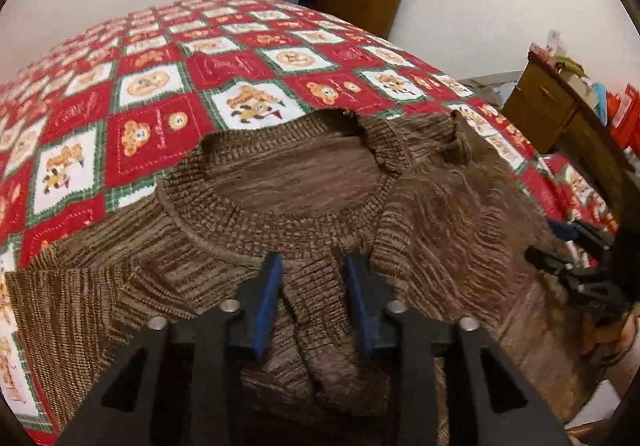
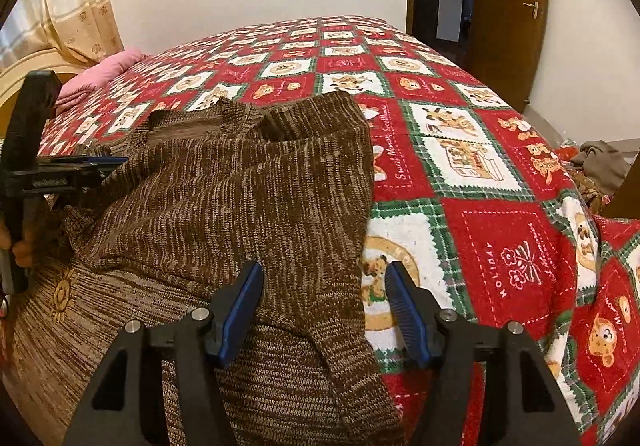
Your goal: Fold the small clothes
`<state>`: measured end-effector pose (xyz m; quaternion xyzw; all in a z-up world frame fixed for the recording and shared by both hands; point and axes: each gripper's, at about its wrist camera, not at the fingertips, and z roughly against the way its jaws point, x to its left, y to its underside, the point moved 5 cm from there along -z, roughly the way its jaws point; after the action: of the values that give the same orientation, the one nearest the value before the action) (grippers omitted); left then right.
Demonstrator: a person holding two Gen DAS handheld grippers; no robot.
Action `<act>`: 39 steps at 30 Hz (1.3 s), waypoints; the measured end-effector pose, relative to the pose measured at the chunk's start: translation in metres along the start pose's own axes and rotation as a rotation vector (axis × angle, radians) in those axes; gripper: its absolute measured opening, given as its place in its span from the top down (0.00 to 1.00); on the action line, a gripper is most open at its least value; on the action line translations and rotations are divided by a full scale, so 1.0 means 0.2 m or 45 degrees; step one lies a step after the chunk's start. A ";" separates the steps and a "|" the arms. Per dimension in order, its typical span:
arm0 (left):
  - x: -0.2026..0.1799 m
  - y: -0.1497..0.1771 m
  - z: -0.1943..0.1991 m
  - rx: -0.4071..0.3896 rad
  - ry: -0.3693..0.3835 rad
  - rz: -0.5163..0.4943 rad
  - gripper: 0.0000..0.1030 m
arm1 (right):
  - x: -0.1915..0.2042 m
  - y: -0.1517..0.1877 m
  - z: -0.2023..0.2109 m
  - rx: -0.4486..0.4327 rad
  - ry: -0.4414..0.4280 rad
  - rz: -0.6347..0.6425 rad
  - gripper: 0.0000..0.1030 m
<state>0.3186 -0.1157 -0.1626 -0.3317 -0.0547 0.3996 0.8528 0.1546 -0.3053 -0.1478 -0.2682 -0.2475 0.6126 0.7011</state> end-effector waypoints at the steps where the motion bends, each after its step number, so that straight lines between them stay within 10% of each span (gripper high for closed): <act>1: 0.00 0.00 0.00 -0.002 0.005 -0.001 0.89 | 0.00 0.00 0.00 0.000 -0.002 -0.003 0.37; 10: 0.21 -0.10 0.04 -0.047 -0.131 0.254 0.90 | -0.18 0.01 0.05 -0.003 0.170 -0.129 0.46; 14: 0.21 -0.05 0.06 -0.023 -0.277 0.222 0.72 | -0.14 0.00 0.06 0.023 0.210 -0.033 0.45; 16: 0.21 -0.02 0.10 -0.029 -0.271 0.256 0.53 | -0.15 -0.06 0.09 0.014 0.169 -0.069 0.44; 20: 0.09 -0.02 0.22 -0.122 -0.178 0.262 0.50 | -0.16 -0.27 0.14 -0.105 0.042 -0.139 0.22; 26: -0.11 0.09 0.14 -0.024 -0.200 0.206 0.48 | -0.16 -0.55 -0.24 0.027 -0.015 -0.149 0.22; 28: -0.12 0.15 0.08 0.043 -0.244 0.211 0.48 | -0.14 -0.57 -0.36 0.090 -0.033 -0.112 0.40; 29: -0.13 0.17 0.08 0.012 -0.277 0.208 0.47 | -0.13 -0.57 -0.44 0.132 -0.017 -0.071 0.69; 36: -0.16 0.25 0.13 0.012 -0.379 0.208 0.46 | -0.30 -0.62 -0.48 0.010 0.101 -0.263 0.70; 39: -0.14 0.25 0.15 -0.027 -0.314 0.241 0.47 | -0.37 -0.61 -0.45 0.035 -0.010 -0.350 0.68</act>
<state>0.2573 -0.0979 -0.1648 -0.2928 -0.1315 0.5154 0.7946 0.2938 -0.3985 -0.1324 -0.2197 -0.2764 0.5150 0.7811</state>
